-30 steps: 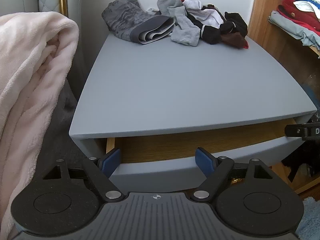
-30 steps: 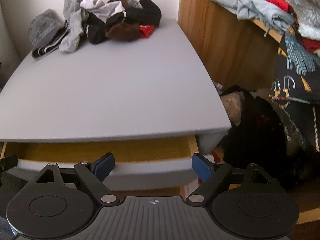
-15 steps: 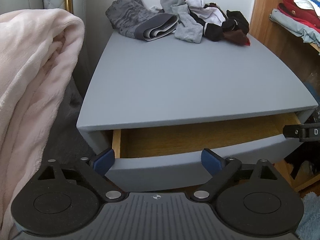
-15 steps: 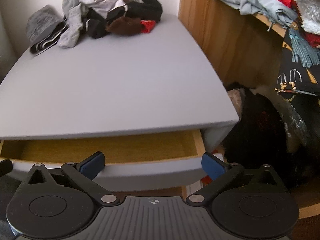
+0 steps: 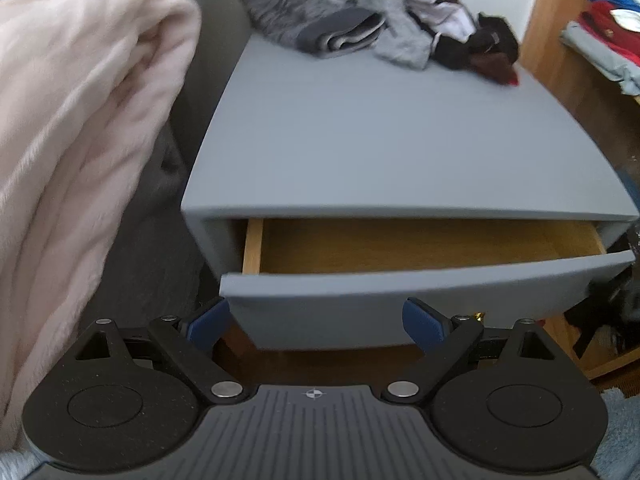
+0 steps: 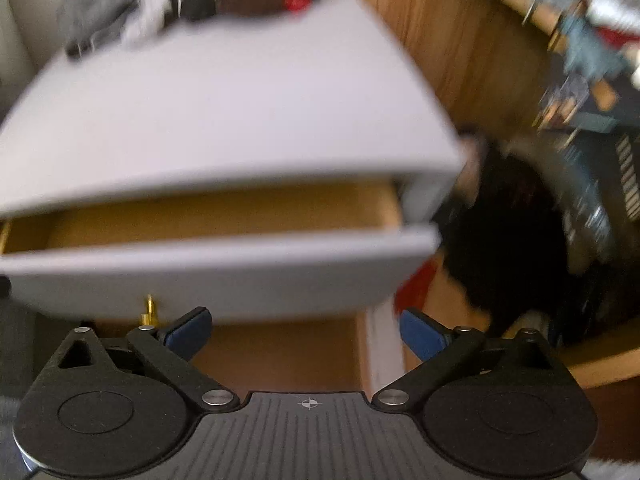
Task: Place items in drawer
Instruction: 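Pull the drawer front with both tools, sliding the drawer fully out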
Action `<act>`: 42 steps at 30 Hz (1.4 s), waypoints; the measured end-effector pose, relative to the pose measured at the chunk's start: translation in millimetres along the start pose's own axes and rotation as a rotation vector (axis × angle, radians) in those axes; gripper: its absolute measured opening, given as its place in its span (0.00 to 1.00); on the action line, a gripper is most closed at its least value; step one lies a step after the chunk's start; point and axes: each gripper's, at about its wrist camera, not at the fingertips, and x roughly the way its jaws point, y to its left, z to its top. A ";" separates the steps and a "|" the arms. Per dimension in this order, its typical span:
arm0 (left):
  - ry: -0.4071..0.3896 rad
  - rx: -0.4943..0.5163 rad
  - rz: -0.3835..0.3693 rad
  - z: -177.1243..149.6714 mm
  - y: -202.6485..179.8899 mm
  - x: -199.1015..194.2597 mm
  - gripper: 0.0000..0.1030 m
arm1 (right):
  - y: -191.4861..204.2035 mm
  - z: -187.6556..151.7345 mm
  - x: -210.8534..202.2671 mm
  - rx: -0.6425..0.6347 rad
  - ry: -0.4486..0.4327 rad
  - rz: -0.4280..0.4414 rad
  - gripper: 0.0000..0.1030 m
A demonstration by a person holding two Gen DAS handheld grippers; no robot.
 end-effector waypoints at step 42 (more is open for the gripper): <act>-0.152 0.049 0.047 3.0 -11.9 -4.5 0.92 | -1.1 16.8 22.8 0.057 -0.154 0.035 0.99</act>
